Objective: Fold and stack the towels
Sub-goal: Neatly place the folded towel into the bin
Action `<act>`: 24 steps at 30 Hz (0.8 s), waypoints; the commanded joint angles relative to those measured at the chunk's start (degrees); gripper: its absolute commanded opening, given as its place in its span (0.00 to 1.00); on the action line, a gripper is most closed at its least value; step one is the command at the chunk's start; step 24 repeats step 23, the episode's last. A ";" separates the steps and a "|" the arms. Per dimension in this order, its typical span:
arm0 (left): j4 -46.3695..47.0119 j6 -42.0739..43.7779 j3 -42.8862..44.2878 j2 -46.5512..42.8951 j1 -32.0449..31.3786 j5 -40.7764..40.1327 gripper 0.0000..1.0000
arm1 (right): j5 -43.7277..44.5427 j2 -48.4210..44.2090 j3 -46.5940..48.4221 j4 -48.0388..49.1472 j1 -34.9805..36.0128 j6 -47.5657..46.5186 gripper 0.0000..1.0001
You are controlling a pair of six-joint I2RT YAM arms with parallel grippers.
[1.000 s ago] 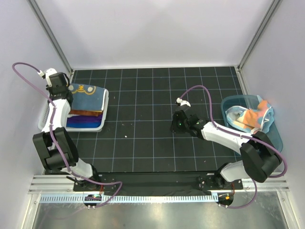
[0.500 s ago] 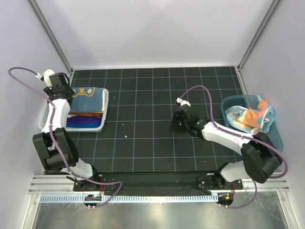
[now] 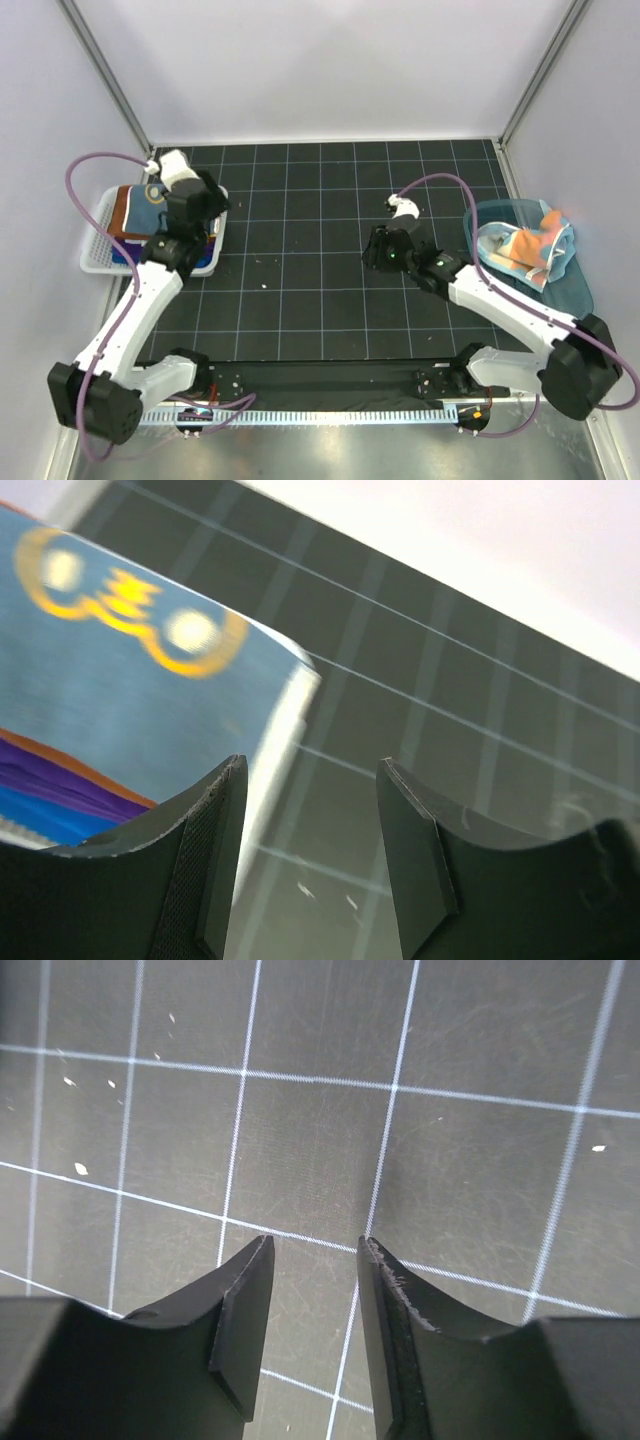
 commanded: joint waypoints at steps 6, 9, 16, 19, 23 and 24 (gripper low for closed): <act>-1.36 -3.22 -7.28 -10.11 -27.75 -10.75 0.57 | 9.29 -12.78 -1.15 -5.46 -0.32 0.81 0.50; -2.59 -3.40 -7.72 -9.67 -39.53 -15.49 0.58 | 12.19 -17.70 -2.38 -7.66 -0.32 1.08 0.51; -2.24 -4.89 -8.16 -7.91 -48.08 -13.14 0.58 | 16.07 -25.96 -4.93 -12.40 -0.32 1.78 0.51; -1.28 -4.37 -8.25 -8.35 -48.08 -10.60 0.58 | 17.04 -28.69 -5.28 -12.94 -0.32 1.43 0.50; -1.36 -2.44 -7.81 -8.70 -48.08 -8.30 0.58 | 21.50 -30.80 -4.32 -14.25 -0.32 1.52 0.55; -1.36 -2.44 -7.81 -8.70 -48.08 -8.30 0.58 | 21.50 -30.80 -4.32 -14.25 -0.32 1.52 0.55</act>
